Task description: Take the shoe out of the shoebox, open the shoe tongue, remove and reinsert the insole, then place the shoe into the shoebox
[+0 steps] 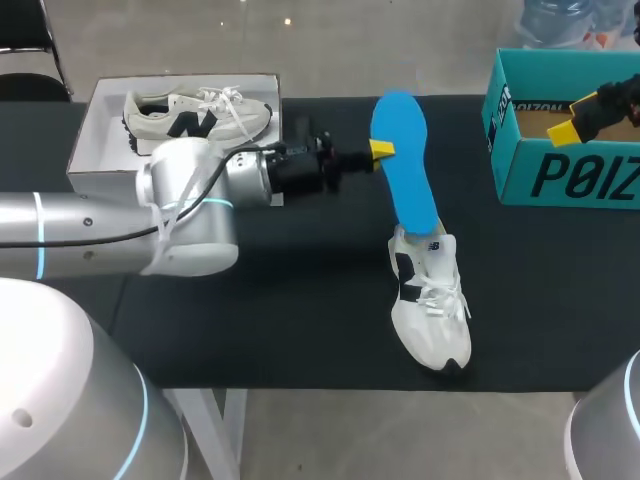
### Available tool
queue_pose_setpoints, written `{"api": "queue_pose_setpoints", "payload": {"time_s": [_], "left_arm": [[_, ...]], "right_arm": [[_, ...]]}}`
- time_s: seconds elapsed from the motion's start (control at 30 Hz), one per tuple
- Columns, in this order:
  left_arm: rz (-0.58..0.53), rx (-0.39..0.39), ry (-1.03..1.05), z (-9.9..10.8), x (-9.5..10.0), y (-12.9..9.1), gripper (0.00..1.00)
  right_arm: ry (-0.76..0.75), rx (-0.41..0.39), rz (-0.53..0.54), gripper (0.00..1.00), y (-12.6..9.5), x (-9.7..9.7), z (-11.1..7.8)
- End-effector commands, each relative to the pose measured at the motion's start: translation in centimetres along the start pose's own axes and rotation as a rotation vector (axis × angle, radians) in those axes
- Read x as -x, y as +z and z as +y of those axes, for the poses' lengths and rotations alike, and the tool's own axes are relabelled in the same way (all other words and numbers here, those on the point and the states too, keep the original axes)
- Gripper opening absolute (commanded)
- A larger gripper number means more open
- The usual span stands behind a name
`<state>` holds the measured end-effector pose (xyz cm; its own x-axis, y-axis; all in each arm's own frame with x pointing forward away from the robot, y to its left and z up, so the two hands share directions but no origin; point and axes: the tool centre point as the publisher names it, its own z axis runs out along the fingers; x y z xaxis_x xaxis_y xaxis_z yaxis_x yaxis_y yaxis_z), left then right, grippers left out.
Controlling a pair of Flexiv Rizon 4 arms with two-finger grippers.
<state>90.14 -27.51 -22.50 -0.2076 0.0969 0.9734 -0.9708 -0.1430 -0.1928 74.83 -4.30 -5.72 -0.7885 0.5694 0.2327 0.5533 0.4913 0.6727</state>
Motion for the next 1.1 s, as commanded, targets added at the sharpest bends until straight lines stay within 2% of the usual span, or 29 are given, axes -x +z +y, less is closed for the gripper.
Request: {"api": "queue_pose_setpoints", "payload": {"time_s": [0.03,0.4,0.77,0.87,1.03,1.1], "left_arm": [[-0.037,-0.028,0.017,0.7,-0.5,0.0,0.0],[-0.002,0.068,-0.04,1.1,-0.1,0.2,0.0],[0.0,0.065,-0.048,1.1,-0.2,0.2,0.0],[0.0,0.065,-0.048,1.1,-0.2,0.2,0.0],[0.0,0.065,-0.048,1.1,-0.2,0.2,0.0],[0.0,0.065,-0.048,1.1,-0.2,0.2,0.0]], "right_arm": [[0.0,-0.004,0.002,1.0,0.1,0.2,0.2],[0.0,-0.004,0.002,1.0,0.1,0.2,0.2],[-0.004,-0.004,0.001,1.0,0.0,0.3,0.5],[-0.019,-0.007,0.022,1.0,0.9,0.3,1.3],[-0.063,-0.075,0.04,1.0,3.8,-0.8,2.8],[-0.075,-0.068,0.063,1.0,4.7,-1.2,3.2]]}}
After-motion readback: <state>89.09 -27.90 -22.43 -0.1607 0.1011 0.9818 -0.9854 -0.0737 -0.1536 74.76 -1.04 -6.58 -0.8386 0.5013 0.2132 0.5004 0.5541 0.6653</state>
